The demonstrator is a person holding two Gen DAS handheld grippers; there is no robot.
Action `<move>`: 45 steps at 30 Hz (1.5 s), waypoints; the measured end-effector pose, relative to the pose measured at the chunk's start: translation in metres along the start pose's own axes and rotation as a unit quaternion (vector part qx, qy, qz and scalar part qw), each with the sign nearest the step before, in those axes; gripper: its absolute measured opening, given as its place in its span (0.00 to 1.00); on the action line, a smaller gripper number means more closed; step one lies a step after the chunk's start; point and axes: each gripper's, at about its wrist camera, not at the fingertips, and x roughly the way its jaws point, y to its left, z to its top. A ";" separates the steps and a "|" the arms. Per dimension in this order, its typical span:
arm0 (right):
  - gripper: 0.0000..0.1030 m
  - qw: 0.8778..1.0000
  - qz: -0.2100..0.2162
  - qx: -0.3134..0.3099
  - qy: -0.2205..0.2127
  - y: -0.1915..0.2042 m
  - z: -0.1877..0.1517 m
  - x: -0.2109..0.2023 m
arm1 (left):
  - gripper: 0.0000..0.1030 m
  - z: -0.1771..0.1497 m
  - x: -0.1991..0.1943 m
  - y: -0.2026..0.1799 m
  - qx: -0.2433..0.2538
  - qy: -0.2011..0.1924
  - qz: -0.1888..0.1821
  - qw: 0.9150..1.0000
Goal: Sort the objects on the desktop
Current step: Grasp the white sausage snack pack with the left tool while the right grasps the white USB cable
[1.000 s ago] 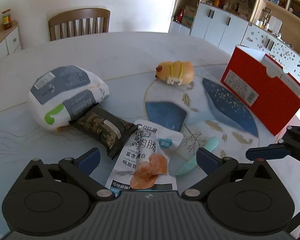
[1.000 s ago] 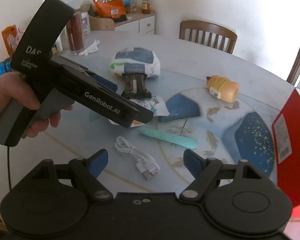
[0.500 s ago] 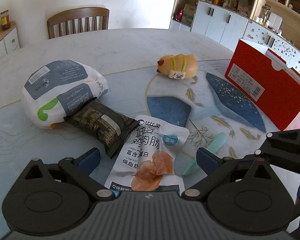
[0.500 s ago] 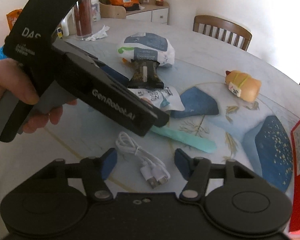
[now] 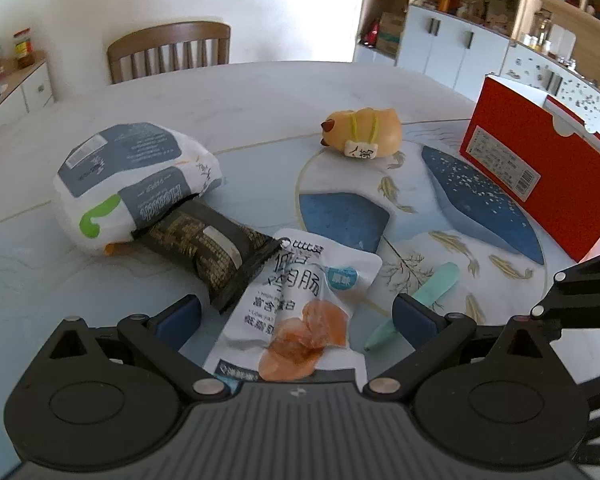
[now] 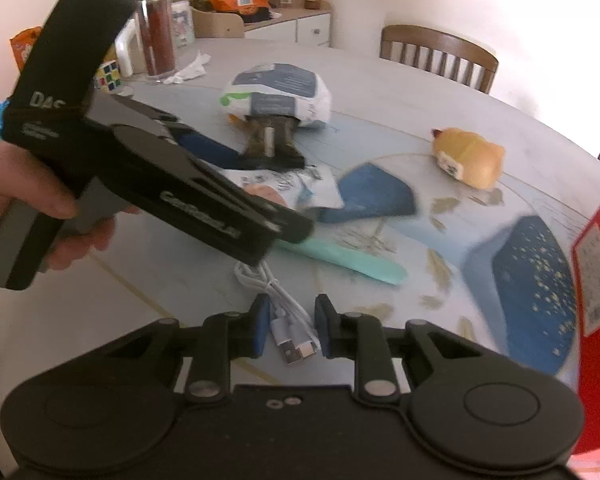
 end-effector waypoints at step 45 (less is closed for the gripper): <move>0.19 1.000 -0.017 0.025 0.010 -0.036 -0.030 -0.031 | 0.58 0.008 0.009 -0.043 -0.013 -0.018 0.096 0.995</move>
